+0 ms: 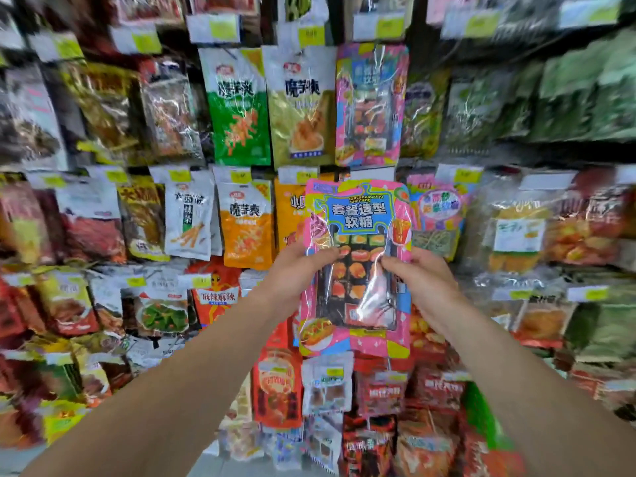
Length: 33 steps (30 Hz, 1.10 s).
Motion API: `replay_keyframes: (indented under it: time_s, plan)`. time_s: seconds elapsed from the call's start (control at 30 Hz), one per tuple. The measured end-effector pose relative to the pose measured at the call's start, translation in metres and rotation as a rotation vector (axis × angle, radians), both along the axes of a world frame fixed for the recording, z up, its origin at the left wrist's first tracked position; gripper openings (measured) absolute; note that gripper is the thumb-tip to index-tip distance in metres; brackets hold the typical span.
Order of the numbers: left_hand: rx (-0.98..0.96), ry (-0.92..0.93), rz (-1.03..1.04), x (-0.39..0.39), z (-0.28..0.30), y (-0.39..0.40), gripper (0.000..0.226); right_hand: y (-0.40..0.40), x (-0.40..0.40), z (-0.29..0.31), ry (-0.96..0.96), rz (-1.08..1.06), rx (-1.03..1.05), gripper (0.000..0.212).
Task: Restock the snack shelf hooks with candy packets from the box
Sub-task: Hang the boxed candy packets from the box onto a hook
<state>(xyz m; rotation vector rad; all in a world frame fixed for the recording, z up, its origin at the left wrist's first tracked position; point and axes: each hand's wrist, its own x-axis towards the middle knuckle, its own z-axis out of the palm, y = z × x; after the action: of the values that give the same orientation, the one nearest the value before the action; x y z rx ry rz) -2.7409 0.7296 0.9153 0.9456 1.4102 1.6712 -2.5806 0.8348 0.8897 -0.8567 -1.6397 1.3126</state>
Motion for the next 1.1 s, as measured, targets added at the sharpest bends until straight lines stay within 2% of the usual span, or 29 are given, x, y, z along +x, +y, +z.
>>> replay_keyframes:
  time_s: [0.03, 0.1, 0.2, 0.3, 0.33, 0.4, 0.43, 0.5, 0.57, 0.67, 0.77, 0.87, 1.0, 1.1]
  plan:
    - [0.016, 0.003, -0.012, -0.004, 0.006, 0.008, 0.080, 0.005, 0.001, 0.009, -0.003, -0.010, 0.021, 0.047]
    - [0.070, 0.038, -0.024, -0.007, 0.020, 0.019, 0.067, 0.010, 0.002, 0.031, 0.017, -0.024, 0.080, 0.020]
    - [0.112, 0.064, -0.005, -0.012, 0.039, 0.033, 0.074, 0.018, 0.001, 0.053, 0.015, -0.055, 0.150, 0.020]
    - [0.162, 0.054, -0.034, -0.024, 0.052, 0.051, 0.037, 0.030, -0.008, 0.070, 0.020, -0.097, 0.199, 0.013]
    - [0.185, 0.039, -0.038, -0.026, 0.057, 0.054, 0.038, 0.034, -0.011, 0.075, 0.014, -0.102, 0.216, 0.011]
    - [0.223, 0.077, -0.030, -0.032, 0.066, 0.063, 0.065, 0.043, -0.019, 0.084, -0.011, -0.107, 0.246, 0.011]
    - [0.232, 0.092, -0.031, -0.040, 0.072, 0.073, 0.058, 0.049, -0.024, 0.091, -0.016, -0.117, 0.270, 0.015]
    - [0.249, 0.103, -0.048, -0.049, 0.084, 0.081, 0.012, 0.057, -0.032, 0.103, -0.043, -0.121, 0.305, 0.015]
    - [0.264, 0.168, -0.038, -0.060, 0.091, 0.091, 0.004, 0.067, -0.041, 0.113, -0.054, -0.115, 0.329, 0.024]
    - [0.297, 0.195, 0.004, -0.075, 0.106, 0.109, 0.030, 0.080, -0.052, 0.129, -0.017, -0.148, 0.340, 0.030]
    - [0.322, 0.207, -0.001, -0.092, 0.121, 0.125, 0.016, 0.096, -0.061, 0.153, 0.003, -0.214, 0.396, 0.031]
    - [0.333, 0.246, 0.041, -0.104, 0.130, 0.133, 0.029, 0.106, -0.069, 0.179, -0.038, -0.272, 0.483, 0.040]
    - [0.328, 0.279, 0.080, -0.114, 0.139, 0.147, 0.023, 0.118, -0.077, 0.203, -0.127, -0.305, 0.639, 0.037]
    - [0.332, 0.273, 0.120, -0.117, 0.142, 0.160, 0.020, 0.133, -0.083, 0.215, -0.237, -0.384, 0.803, 0.046]
